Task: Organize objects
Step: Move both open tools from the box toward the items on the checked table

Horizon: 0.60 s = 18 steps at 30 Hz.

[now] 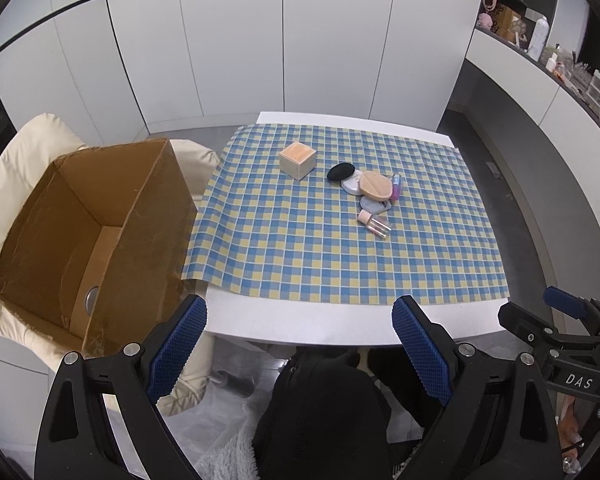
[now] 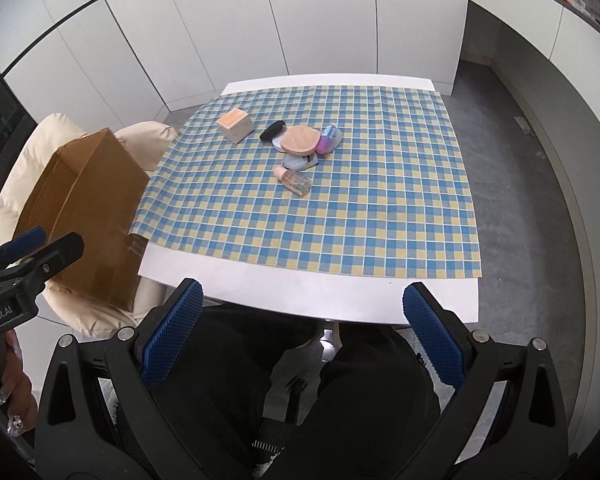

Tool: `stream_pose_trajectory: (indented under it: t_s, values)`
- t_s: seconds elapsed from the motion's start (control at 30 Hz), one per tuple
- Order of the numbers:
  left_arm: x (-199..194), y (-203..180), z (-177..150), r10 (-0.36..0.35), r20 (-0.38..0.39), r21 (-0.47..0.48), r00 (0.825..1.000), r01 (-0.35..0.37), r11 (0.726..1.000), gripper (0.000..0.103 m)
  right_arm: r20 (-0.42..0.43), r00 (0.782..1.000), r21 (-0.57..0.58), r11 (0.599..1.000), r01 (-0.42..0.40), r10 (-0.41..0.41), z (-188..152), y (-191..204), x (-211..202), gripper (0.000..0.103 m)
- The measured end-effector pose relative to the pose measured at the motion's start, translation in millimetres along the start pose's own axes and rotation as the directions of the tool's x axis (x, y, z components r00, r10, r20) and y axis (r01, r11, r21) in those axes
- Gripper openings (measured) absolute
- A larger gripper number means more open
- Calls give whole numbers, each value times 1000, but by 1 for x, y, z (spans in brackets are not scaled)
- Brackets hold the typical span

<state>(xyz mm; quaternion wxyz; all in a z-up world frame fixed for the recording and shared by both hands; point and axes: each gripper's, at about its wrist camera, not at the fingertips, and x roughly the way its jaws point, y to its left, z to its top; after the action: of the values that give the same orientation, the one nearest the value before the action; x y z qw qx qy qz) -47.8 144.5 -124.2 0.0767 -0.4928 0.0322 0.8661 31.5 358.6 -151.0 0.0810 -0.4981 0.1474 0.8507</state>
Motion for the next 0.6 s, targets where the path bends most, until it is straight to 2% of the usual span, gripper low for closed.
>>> stream_pose_trajectory:
  t_s: [0.37, 0.6]
  values:
    - [62, 4, 27, 6, -49, -29, 999, -7, 1000, 94, -66, 998, 15, 1000, 6, -5, 35, -12, 67, 102]
    - [109, 3, 47, 11, -85, -28, 996, -14, 1000, 94, -92, 996, 21, 1000, -5, 7, 58, -4, 114, 102]
